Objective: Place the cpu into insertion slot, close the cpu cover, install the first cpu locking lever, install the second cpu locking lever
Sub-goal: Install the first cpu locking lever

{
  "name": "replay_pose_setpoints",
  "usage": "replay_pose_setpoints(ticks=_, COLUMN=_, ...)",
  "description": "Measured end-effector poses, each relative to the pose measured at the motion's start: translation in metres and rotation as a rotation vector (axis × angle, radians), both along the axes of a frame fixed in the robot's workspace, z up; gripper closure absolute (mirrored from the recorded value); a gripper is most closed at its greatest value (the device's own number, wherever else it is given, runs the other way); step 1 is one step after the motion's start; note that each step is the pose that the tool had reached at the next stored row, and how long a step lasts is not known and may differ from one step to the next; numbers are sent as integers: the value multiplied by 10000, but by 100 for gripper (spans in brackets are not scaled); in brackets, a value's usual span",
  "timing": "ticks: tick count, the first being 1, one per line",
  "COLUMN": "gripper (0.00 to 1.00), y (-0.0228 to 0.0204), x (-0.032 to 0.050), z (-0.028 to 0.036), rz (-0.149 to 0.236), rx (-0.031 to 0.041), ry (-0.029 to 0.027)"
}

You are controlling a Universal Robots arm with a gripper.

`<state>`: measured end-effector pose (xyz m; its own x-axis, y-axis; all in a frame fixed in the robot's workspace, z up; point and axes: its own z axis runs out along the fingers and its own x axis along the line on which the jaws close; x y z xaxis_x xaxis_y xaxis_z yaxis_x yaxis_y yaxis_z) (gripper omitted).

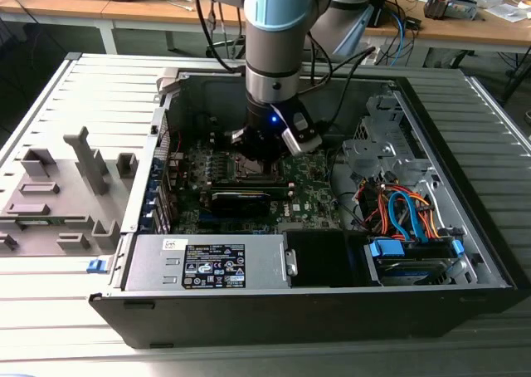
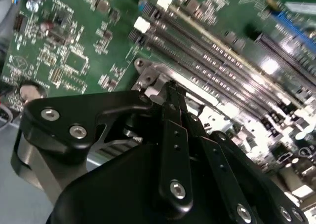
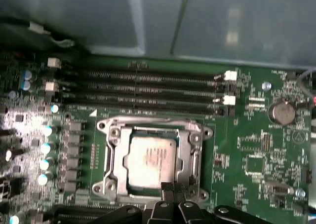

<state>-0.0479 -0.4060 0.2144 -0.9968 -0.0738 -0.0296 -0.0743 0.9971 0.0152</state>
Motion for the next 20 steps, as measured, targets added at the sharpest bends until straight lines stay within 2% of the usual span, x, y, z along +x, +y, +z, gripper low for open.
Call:
replay_pose_setpoints(ticks=3, gripper=89, y=-31, x=-1, z=8, rz=0, rx=-11, ry=3)
replay_pose_setpoints(ticks=7, gripper=89, y=-44, x=-1, z=36, rz=0, rx=-10, ry=1)
replay_pose_setpoints(ticks=9, gripper=89, y=-47, x=-2, z=110, rz=-1, rx=-9, ry=4)
replay_pose_setpoints(ticks=13, gripper=89, y=-47, x=-1, z=166, rz=0, rx=10, ry=4)
replay_pose_setpoints(ticks=20, gripper=89, y=-47, x=-1, z=169, rz=0, rx=28, ry=3)
